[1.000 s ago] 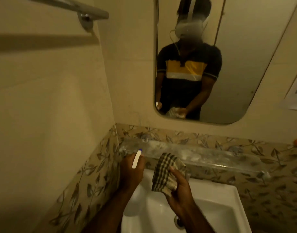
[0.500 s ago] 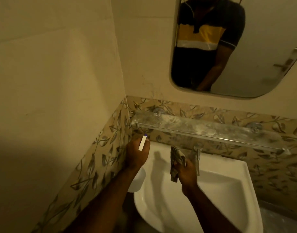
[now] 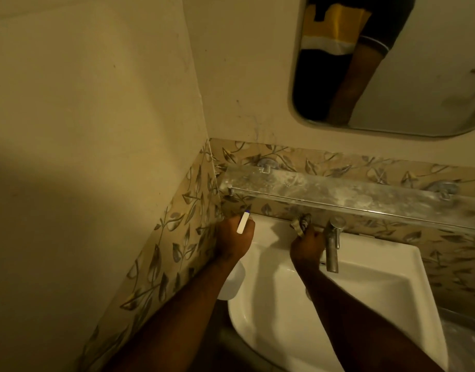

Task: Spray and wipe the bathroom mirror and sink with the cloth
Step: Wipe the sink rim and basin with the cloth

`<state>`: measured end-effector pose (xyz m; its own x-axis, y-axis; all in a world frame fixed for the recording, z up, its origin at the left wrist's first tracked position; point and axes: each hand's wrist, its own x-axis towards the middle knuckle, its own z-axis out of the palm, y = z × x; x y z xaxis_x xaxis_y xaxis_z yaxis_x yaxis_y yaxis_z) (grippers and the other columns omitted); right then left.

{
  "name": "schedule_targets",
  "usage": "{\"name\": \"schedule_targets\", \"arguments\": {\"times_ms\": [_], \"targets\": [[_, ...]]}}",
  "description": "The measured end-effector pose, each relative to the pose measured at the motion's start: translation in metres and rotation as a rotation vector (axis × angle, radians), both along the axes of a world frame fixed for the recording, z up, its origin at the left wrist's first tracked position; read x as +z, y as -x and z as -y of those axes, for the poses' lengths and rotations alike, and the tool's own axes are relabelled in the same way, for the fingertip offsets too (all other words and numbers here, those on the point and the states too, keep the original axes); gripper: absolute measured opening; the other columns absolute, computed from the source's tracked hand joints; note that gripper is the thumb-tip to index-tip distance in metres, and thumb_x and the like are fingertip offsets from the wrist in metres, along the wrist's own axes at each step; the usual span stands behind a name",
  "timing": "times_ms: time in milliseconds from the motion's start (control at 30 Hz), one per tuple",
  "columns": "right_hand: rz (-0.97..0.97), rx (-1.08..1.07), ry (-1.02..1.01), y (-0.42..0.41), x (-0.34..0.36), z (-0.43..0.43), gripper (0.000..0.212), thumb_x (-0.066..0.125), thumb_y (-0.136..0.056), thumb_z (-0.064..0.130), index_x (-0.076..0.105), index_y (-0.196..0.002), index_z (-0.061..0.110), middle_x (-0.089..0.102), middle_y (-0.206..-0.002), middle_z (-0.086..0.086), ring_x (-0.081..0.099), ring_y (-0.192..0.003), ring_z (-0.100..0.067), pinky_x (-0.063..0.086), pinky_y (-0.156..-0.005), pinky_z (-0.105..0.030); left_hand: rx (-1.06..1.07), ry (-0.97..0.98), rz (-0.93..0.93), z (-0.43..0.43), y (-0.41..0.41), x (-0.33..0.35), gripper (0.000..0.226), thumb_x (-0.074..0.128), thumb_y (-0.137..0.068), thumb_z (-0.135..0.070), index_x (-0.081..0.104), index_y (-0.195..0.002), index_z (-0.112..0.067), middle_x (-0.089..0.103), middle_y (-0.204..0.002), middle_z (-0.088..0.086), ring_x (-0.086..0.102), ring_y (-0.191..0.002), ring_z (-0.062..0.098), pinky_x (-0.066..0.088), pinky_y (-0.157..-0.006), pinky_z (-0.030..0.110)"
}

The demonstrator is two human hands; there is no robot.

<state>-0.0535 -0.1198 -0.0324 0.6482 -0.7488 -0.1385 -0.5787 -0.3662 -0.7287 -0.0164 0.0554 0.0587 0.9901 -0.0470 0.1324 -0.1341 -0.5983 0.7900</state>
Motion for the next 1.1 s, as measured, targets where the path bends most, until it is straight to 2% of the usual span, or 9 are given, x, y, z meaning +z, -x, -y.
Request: {"name": "schedule_targets", "arguments": {"times_ms": [67,167,367,567,667,767,867,1000,1100], "targets": [[-0.047,0.016,-0.07,-0.004,0.002,0.005,0.043,0.051,-0.098,0.009,0.051,-0.141,0.008,0.048,-0.134,-0.024,0.051,-0.12,-0.042,0.043,-0.1,-0.041,-0.005,-0.013,-0.015,-0.001,-0.005,-0.003,0.033,0.056,-0.09,-0.029,0.063,-0.065,-0.01,0.054,-0.054,-0.002,0.048,-0.046,0.007,0.043,-0.048,0.024],[-0.14,0.12,-0.042,-0.016,-0.01,0.016,0.046,0.05,-0.096,0.013,0.049,-0.141,0.009,0.043,-0.139,-0.025,0.045,-0.125,-0.044,0.041,-0.102,-0.049,-0.032,-0.036,-0.064,-0.005,-0.011,-0.006,0.032,0.057,-0.092,-0.029,0.065,-0.07,-0.008,0.057,-0.06,-0.001,0.05,-0.052,0.009,0.041,-0.054,0.022],[-0.155,0.031,0.001,-0.041,-0.03,0.014,0.044,0.037,-0.108,0.033,0.055,-0.134,0.002,0.049,-0.136,-0.025,0.054,-0.118,-0.046,0.043,-0.107,-0.05,-0.049,-0.052,-0.088,-0.007,-0.021,-0.014,0.03,0.057,-0.094,-0.025,0.069,-0.075,-0.006,0.062,-0.065,0.005,0.055,-0.059,0.012,0.038,-0.054,0.018],[-0.215,0.061,0.107,-0.056,-0.04,0.006,0.044,0.048,-0.104,0.033,0.06,-0.133,0.002,0.049,-0.139,-0.025,0.051,-0.123,-0.046,0.044,-0.106,-0.049,-0.009,-0.05,-0.079,-0.008,-0.026,-0.016,0.026,0.058,-0.095,-0.025,0.073,-0.088,-0.005,0.071,-0.08,0.011,0.056,-0.068,0.011,0.039,-0.057,0.012],[-0.239,0.164,0.135,-0.064,-0.042,-0.012,0.043,0.051,-0.102,0.032,0.059,-0.133,0.004,0.051,-0.137,-0.025,0.055,-0.118,-0.044,0.047,-0.104,-0.047,0.0,-0.031,-0.071,-0.009,-0.026,-0.019,0.028,0.057,-0.094,-0.027,0.073,-0.086,-0.006,0.071,-0.078,0.01,0.058,-0.067,0.013,0.048,-0.066,0.022],[-0.152,0.308,0.076,-0.079,-0.042,-0.04,0.04,0.054,-0.099,0.034,0.063,-0.128,0.008,0.058,-0.132,-0.023,0.061,-0.112,-0.043,0.052,-0.1,-0.047,0.001,-0.04,-0.083,-0.011,-0.024,-0.021,0.029,0.055,-0.094,-0.025,0.072,-0.079,-0.006,0.065,-0.067,0.006,0.06,-0.062,0.016,0.054,-0.062,0.028],[-0.229,0.432,0.135,-0.097,-0.047,-0.051,0.041,0.055,-0.097,0.034,0.064,-0.131,0.013,0.053,-0.14,-0.023,0.061,-0.114,-0.044,0.051,-0.1,-0.044,0.0,-0.065,-0.111,-0.015,-0.019,-0.02,0.032,0.053,-0.094,-0.027,0.07,-0.075,-0.007,0.06,-0.061,0.002,0.062,-0.056,0.02,0.056,-0.055,0.033],[-0.27,0.517,0.193,-0.098,-0.055,-0.064,0.043,0.051,-0.093,0.038,0.065,-0.128,0.016,0.055,-0.135,-0.022,0.059,-0.111,-0.046,0.052,-0.095,-0.044,-0.01,-0.129,-0.09,-0.023,-0.011,-0.015,0.031,0.055,-0.095,-0.024,0.07,-0.076,-0.005,0.057,-0.06,0.0,0.054,-0.053,0.014,0.045,-0.055,0.023],[-0.267,0.661,0.181,-0.092,-0.048,-0.085,0.039,0.055,-0.097,0.04,0.065,-0.128,0.018,0.053,-0.13,-0.019,0.058,-0.112,-0.042,0.052,-0.097,-0.043,-0.014,-0.147,-0.047,-0.024,-0.004,-0.017,0.026,0.057,-0.095,-0.023,0.073,-0.086,-0.004,0.069,-0.074,0.009,0.06,-0.064,0.015,0.045,-0.063,0.019]]}}
